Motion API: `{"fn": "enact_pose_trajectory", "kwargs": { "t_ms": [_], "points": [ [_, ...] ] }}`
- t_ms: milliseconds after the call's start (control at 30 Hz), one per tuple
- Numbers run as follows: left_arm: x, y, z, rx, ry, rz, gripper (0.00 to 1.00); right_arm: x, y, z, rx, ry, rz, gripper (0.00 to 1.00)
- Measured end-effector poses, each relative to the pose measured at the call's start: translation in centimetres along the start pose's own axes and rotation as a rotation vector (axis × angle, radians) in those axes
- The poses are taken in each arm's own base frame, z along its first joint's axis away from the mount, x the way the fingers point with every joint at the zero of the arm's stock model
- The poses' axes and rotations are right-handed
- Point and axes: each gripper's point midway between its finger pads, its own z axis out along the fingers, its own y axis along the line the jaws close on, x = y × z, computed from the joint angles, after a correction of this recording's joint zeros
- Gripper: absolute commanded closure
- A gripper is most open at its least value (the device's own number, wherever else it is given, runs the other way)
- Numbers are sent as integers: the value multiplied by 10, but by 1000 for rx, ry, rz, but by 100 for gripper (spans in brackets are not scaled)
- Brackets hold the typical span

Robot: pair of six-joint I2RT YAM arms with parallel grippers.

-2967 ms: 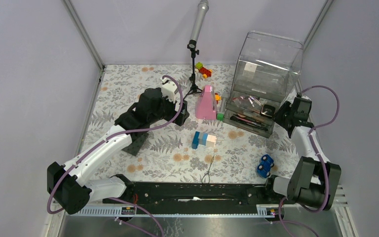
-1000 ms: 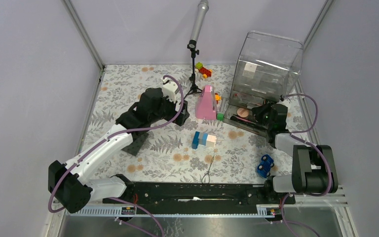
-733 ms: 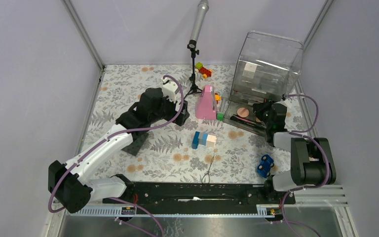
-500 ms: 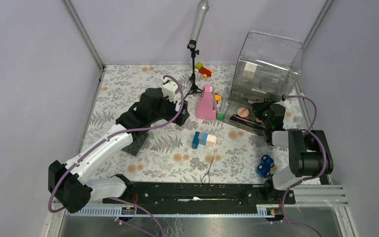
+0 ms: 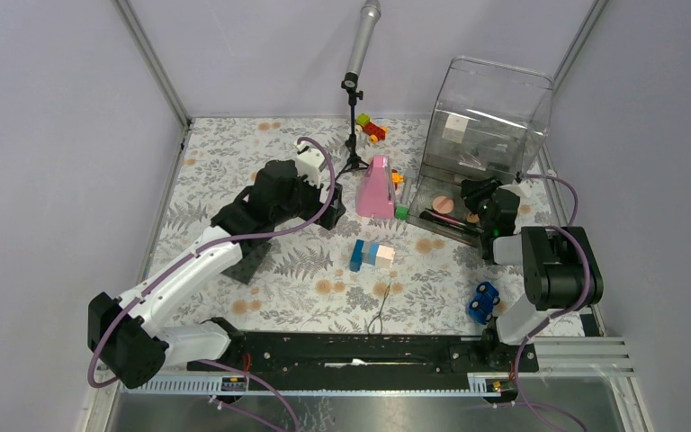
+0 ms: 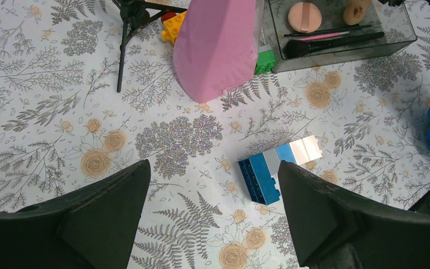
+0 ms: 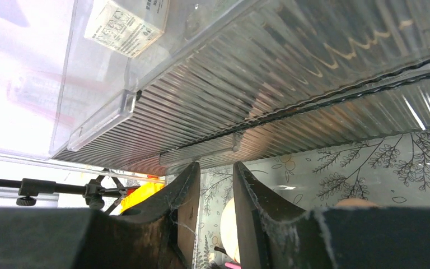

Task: Organize the makeup
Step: Close the drawer in the storage box.

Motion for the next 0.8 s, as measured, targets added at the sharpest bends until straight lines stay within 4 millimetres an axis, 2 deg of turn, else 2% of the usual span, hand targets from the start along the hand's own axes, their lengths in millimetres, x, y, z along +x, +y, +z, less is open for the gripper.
{"fn": "enact_pose_trajectory", "kwargs": {
  "t_ms": [333, 433, 633, 700, 800],
  "points": [
    [0, 0, 0, 0, 0, 0, 6, 1, -2, 3, 2, 0, -7, 64],
    [0, 0, 0, 0, 0, 0, 6, -8, 7, -3, -11, -10, -23, 63],
    [0, 0, 0, 0, 0, 0, 5, -43, 46, -35, -77, -68, -67, 63],
    [0, 0, 0, -1, 0, -1, 5, -46, 57, -49, -88, -58, -87, 62],
    [0, 1, 0, -5, 1, -10, 4, -38, 68, -65, -88, -6, -125, 59]
  ]
}}
